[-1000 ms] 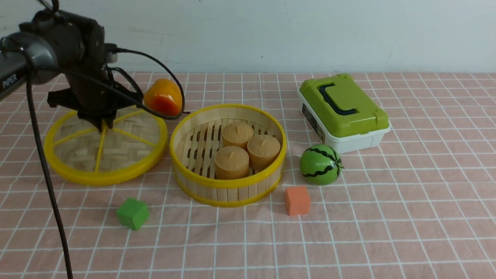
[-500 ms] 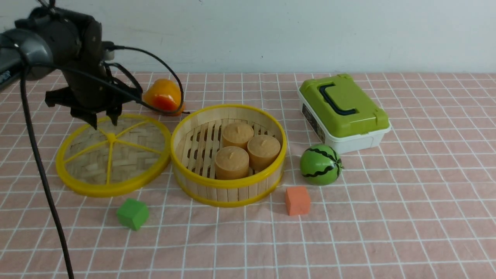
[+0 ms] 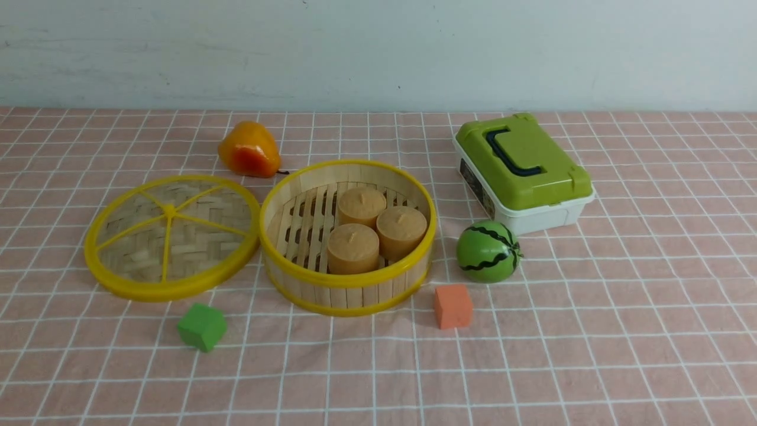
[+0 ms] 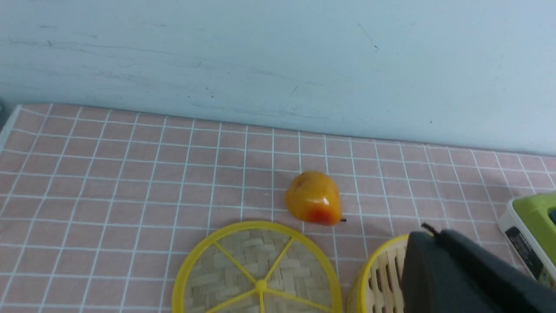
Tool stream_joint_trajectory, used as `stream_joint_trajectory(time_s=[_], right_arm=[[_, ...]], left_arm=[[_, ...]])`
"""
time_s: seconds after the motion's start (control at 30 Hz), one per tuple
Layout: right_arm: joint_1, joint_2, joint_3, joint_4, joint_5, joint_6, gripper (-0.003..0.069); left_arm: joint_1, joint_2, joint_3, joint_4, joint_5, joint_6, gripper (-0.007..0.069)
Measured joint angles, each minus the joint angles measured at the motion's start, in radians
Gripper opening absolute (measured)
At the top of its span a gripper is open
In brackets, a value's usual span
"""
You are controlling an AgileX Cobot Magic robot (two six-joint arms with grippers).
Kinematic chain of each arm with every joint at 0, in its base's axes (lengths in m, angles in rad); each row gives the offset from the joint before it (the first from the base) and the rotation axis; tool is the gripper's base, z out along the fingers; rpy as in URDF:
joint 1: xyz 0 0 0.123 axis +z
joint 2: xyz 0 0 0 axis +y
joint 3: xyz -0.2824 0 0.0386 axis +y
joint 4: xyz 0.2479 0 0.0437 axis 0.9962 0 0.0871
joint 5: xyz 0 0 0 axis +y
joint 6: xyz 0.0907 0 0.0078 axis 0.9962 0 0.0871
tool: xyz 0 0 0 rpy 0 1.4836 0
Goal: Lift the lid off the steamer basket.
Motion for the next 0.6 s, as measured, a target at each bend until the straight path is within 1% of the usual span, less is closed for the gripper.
stream_joint_trajectory(time_s=[0.1, 0.17, 0.23, 0.3, 0.33, 0.4, 0.43, 0.47, 0.53, 0.57, 0.6], right_arm=[[0.0, 0.0, 0.0, 0.0, 0.0, 0.0, 0.0241], [0.0, 0.0, 0.0, 0.0, 0.0, 0.0, 0.0241], [0.0, 0.0, 0.0, 0.0, 0.0, 0.0, 0.0241], [0.0, 0.0, 0.0, 0.0, 0.0, 0.0, 0.0241], [0.0, 0.0, 0.0, 0.0, 0.0, 0.0, 0.0241], [0.0, 0.0, 0.0, 0.0, 0.0, 0.0, 0.0241], [0.0, 0.0, 0.0, 0.0, 0.0, 0.0, 0.0241], [0.0, 0.0, 0.0, 0.0, 0.0, 0.0, 0.0241], [0.0, 0.0, 0.0, 0.0, 0.0, 0.0, 0.0241], [0.0, 0.0, 0.0, 0.0, 0.0, 0.0, 0.0241], [0.0, 0.0, 0.0, 0.0, 0.0, 0.0, 0.0241]], left_arm=[[0.0, -0.129, 0.157, -0.008, -0.035, 0.008, -0.0013], [0.0, -0.223, 0.294, -0.02, -0.099, 0.011, -0.0013], [0.0, -0.397, 0.497, -0.07, -0.23, 0.013, -0.0013], [0.0, -0.457, 0.573, -0.095, -0.276, 0.013, -0.0013], [0.0, -0.539, 0.677, -0.132, -0.327, 0.013, -0.0013], [0.0, -0.675, 0.839, -0.196, -0.354, 0.013, -0.0013], [0.0, -0.675, 0.839, -0.203, -0.355, 0.013, -0.0013], [0.0, -0.762, 0.937, -0.255, -0.358, 0.013, -0.0013], [0.0, -0.859, 1.048, -0.334, -0.358, 0.013, -0.0013], [0.0, -0.881, 1.058, -0.352, -0.358, 0.013, -0.0013], [0.0, -0.955, 1.128, -0.413, -0.357, 0.013, -0.0013]])
